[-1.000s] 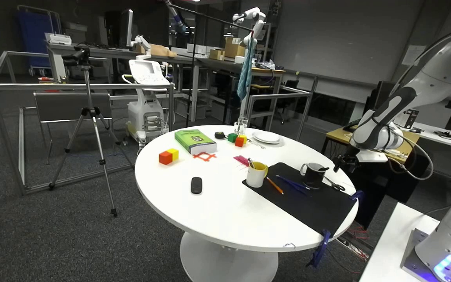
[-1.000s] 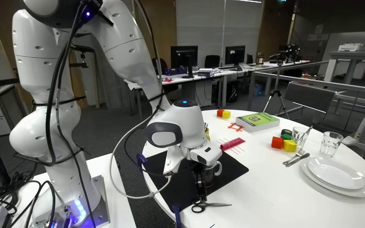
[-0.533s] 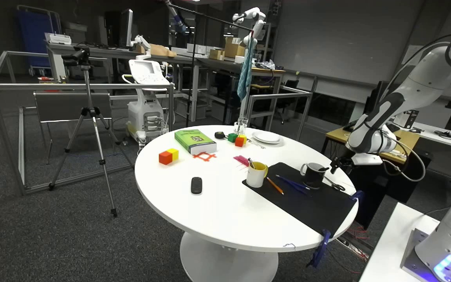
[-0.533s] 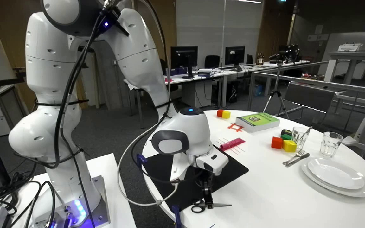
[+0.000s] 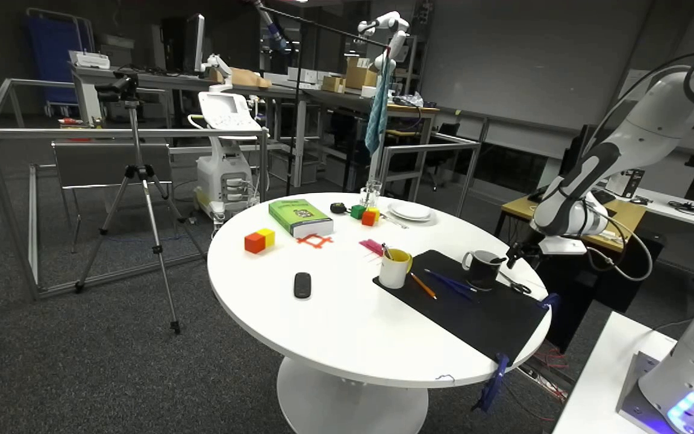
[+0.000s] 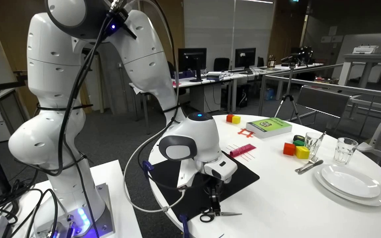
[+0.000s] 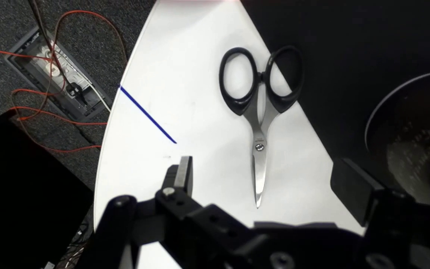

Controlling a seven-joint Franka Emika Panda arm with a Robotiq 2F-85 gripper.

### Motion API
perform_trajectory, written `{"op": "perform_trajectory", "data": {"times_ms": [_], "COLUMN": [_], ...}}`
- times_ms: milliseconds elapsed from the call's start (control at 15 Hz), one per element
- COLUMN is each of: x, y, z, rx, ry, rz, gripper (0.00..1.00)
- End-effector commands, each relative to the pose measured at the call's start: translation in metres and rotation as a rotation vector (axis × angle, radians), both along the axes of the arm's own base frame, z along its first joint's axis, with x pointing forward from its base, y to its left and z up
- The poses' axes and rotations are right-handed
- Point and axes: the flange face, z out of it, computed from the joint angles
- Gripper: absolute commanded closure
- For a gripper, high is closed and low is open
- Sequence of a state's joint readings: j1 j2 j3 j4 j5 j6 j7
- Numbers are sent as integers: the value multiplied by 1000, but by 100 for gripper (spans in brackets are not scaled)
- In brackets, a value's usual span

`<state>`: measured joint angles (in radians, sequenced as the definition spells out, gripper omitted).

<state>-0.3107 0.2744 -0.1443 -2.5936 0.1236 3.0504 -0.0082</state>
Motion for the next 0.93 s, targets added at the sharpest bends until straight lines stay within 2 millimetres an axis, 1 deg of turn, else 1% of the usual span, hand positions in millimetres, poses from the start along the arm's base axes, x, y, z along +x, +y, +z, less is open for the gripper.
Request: {"op": "perform_trajectory", "data": {"times_ms": [0, 333, 867], "x": [5, 12, 25], "y": [4, 9, 5], "z": [-4, -17, -39], "rx": [32, 44, 48], "ry": [-7, -3, 17], "rz": [-29, -45, -51], "gripper": [0, 0, 0]}}
